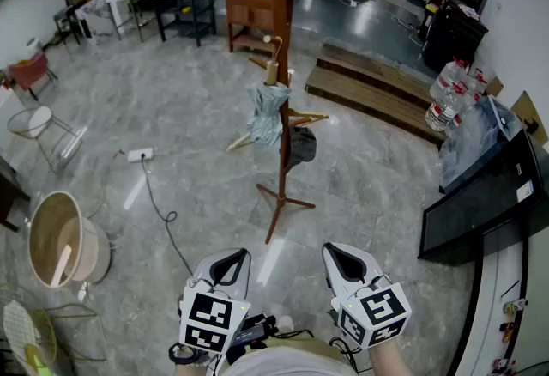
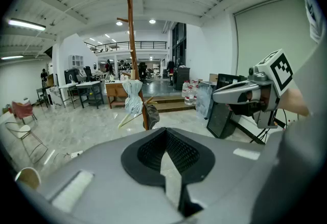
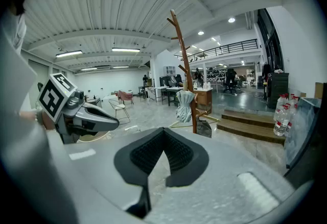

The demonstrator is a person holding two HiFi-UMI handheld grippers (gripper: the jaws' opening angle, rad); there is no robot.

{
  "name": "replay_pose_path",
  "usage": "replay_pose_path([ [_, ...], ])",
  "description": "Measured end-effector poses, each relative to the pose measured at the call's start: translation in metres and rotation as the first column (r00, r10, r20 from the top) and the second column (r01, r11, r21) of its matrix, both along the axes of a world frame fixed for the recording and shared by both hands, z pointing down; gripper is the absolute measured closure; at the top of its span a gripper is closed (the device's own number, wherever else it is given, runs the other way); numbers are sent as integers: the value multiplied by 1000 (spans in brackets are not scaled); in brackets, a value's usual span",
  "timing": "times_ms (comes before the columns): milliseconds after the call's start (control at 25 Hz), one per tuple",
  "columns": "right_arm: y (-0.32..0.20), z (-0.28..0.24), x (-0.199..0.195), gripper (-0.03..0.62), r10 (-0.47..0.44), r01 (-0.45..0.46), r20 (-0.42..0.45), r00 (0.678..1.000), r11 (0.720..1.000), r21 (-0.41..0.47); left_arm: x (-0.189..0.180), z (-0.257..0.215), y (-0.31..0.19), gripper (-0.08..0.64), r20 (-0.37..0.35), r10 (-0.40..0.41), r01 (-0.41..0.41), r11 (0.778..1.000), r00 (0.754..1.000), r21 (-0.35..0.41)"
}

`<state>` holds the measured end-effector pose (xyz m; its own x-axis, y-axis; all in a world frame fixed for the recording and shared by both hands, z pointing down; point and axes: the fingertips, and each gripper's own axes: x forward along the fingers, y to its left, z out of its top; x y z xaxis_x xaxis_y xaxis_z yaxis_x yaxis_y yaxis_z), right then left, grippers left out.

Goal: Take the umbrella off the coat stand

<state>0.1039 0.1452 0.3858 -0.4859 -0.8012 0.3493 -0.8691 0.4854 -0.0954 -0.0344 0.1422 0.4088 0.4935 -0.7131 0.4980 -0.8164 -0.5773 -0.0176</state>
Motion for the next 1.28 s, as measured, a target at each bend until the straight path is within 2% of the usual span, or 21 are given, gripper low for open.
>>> replay_pose_path([
  [520,2,2,0,595,-8,8,1,1000,1000,-3,3,1,1,546,-2,2,-2,1000,1000,4],
  [880,7,-1,-3,594,-23,23,38,999,1000,5,4,-2,4,548,-54,-19,20,1000,998,10],
  [920,8,-2,-2,594,-22,22,39,999,1000,5,4,-3,5,544,-61,-22,22,1000,998,12],
  [1040,10,-2,-1,594,-26,26,48,999,1000,7,7,-5,7,474,-71,-16,17,1000,997,18],
  [1120,10,-2,-2,543,-35,35,56,998,999,9,9,-4,8,450,-67,-9,10,1000,998,21],
  [1280,14,-3,-1,482,-51,50,66,997,999,9,15,-5,13,419,-64,-7,8,1000,998,21],
])
